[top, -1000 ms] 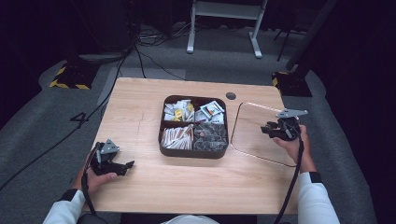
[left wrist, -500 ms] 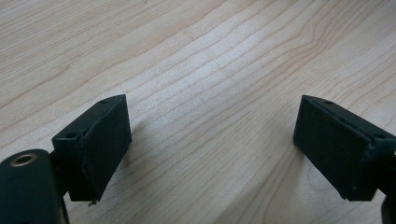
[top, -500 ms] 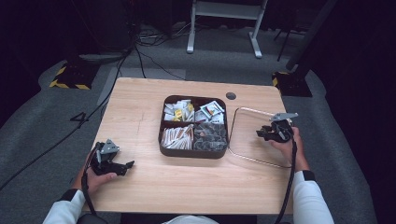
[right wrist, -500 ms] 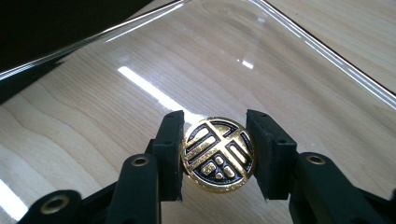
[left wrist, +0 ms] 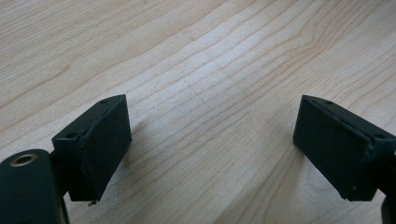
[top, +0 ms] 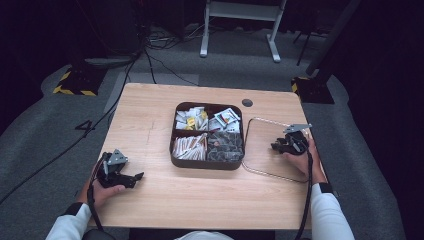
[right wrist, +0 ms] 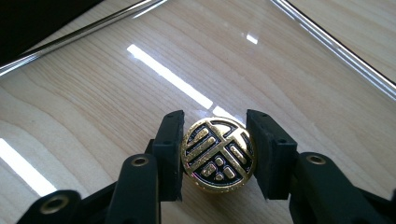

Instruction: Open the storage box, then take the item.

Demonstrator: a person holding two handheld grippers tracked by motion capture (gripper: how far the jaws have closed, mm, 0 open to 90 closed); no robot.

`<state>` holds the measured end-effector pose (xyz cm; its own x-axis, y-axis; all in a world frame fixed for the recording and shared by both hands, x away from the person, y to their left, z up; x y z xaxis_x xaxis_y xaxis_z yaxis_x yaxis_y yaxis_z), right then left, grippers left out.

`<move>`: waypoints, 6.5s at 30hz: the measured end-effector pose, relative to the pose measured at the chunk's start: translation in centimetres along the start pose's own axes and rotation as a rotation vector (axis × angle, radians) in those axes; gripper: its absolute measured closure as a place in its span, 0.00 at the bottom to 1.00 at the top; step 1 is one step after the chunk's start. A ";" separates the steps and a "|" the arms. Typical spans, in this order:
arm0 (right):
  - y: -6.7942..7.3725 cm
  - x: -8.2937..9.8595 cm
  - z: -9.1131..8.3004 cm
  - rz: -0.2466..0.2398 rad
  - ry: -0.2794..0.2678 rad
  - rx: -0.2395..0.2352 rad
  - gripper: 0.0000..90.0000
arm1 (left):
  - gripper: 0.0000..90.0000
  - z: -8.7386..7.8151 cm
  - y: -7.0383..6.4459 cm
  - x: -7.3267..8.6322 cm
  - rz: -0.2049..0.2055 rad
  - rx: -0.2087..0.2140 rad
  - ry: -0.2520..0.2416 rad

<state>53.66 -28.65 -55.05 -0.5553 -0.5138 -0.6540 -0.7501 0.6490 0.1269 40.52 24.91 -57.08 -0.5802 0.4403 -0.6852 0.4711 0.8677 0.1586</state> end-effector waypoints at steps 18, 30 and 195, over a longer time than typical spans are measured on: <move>-0.6 0.1 -1.2 0.087 -0.101 0.010 0.34 | 0.13 0.0 0.0 0.0 0.000 -0.001 0.000; 1.0 -1.6 -2.6 0.039 -0.170 -0.009 0.31 | 0.13 0.0 0.0 0.0 0.000 -0.001 0.000; 9.7 -17.5 8.7 -0.267 -0.019 -0.045 1.00 | 0.13 -0.1 -0.1 0.1 -0.004 0.002 0.003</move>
<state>59.25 -8.50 -48.83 -0.3296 -0.6524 -0.6824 -0.8845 0.4662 -0.0185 40.40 24.92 -57.10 -0.5838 0.4374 -0.6840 0.4704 0.8689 0.1541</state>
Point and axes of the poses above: each handheld gripper's, and its own axes: z roughly forward along the jaws, x roughly out of its underside, y roughly to its left, the point moved 9 cm from there along z, roughly forward along the jaws, and after that the axes turned 14 degrees about -x, right-handed, at the moved point
